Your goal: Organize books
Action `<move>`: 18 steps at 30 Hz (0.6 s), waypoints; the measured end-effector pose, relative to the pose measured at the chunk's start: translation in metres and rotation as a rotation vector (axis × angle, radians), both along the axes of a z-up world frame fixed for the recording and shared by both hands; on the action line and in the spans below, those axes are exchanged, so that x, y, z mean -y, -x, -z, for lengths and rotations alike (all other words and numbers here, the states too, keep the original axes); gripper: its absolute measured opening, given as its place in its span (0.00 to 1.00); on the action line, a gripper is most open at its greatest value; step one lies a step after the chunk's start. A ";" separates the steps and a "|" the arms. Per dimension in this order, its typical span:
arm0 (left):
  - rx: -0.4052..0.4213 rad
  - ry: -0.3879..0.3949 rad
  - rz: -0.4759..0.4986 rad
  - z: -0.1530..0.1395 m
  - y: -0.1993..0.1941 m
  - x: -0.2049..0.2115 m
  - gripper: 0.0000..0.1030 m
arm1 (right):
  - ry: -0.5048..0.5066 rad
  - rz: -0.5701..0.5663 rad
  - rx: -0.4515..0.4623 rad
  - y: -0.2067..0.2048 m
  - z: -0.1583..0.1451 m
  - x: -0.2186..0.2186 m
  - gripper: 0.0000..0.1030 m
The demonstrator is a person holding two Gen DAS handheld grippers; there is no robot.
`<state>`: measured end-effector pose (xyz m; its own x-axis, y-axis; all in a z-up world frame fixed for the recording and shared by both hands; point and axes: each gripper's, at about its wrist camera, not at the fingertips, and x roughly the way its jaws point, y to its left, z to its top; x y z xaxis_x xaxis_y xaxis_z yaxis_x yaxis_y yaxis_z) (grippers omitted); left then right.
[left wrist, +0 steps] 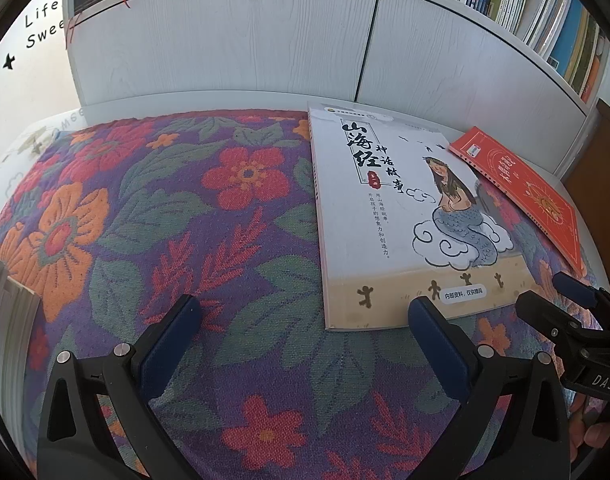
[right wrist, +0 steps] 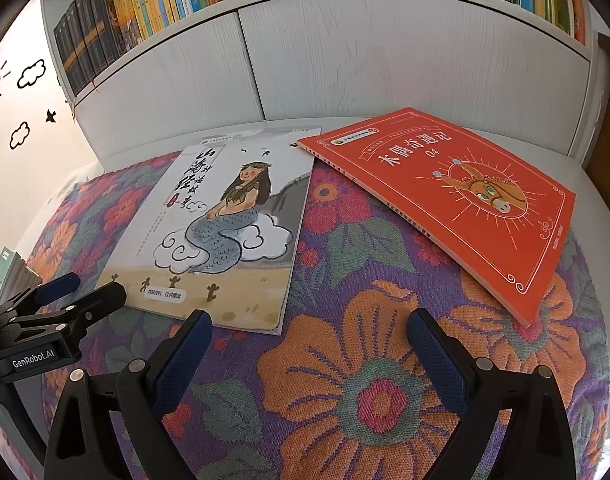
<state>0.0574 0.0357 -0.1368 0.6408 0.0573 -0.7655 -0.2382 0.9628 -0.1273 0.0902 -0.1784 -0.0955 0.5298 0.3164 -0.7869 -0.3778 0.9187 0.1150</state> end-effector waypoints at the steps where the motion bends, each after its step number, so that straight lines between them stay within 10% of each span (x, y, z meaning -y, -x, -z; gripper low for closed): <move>1: 0.000 0.000 0.000 0.000 0.000 0.000 1.00 | 0.000 0.000 0.000 0.000 0.000 0.000 0.95; 18: 0.000 0.000 0.000 0.000 0.000 0.000 1.00 | 0.005 -0.002 0.000 0.000 0.001 -0.001 0.95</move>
<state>0.0576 0.0356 -0.1369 0.6405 0.0570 -0.7658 -0.2383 0.9628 -0.1276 0.0903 -0.1776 -0.0962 0.5290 0.3132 -0.7887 -0.3796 0.9186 0.1101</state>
